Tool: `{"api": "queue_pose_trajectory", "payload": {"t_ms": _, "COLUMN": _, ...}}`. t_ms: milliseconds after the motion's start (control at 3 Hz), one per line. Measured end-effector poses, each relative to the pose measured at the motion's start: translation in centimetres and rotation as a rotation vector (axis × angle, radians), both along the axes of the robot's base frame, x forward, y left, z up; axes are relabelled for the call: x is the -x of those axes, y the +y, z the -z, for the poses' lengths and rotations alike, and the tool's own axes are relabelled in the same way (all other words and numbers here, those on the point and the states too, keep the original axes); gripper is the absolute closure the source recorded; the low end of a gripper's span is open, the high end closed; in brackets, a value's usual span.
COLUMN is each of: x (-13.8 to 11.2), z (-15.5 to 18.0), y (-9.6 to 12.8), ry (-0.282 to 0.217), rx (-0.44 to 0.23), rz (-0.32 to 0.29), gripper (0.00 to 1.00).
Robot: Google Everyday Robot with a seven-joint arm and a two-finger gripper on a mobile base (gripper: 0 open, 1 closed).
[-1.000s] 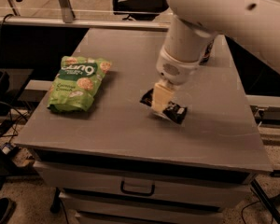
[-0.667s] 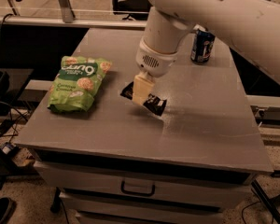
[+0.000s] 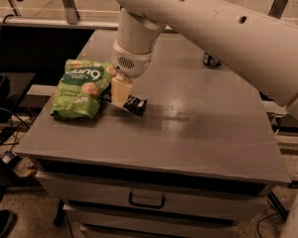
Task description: Move rxbar chocolate near green rice chip bag
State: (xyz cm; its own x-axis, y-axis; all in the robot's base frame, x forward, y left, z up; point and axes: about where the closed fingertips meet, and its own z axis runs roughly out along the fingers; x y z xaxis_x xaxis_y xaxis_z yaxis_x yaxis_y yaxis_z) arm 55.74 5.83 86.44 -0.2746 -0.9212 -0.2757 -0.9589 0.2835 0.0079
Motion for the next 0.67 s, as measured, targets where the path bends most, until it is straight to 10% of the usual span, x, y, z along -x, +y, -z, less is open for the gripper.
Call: {"api": "queue_pose_trajectory", "payload": {"t_ms": 667, "x": -0.5, "z": 0.49, "y": 1.09, "ry": -0.001, "rx": -0.005, "rz": -0.028, "gripper": 0.28}}
